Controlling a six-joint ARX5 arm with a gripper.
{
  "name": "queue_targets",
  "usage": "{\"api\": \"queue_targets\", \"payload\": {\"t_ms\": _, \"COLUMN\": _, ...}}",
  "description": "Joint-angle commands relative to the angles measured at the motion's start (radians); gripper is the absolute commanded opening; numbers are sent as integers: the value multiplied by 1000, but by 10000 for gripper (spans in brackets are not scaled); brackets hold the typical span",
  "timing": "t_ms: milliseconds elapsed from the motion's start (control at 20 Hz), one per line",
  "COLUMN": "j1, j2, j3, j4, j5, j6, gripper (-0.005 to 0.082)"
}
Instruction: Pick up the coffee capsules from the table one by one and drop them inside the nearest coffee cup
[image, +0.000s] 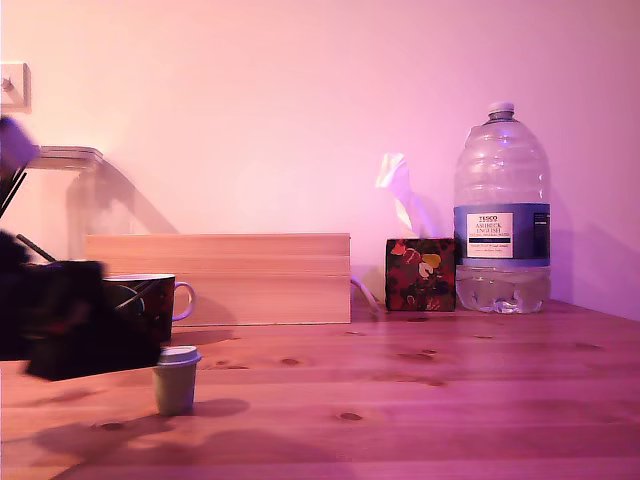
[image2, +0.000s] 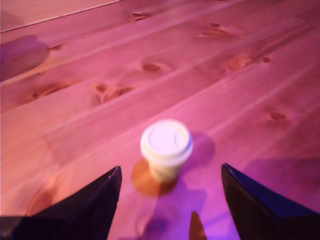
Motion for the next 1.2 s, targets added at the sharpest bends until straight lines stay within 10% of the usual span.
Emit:
{"api": "queue_targets", "payload": {"t_ms": 0, "j1": -3, "j2": 47, "j3": 10, "j4": 28, "j5": 5, "j6": 5, "gripper": 569}}
{"api": "queue_targets", "payload": {"t_ms": 600, "j1": -9, "j2": 279, "j3": 133, "j4": 72, "j5": 39, "j6": 24, "gripper": 537}}
{"api": "queue_targets", "payload": {"t_ms": 1150, "j1": -8, "j2": 278, "j3": 133, "j4": 25, "j5": 38, "j6": 24, "gripper": 150}}
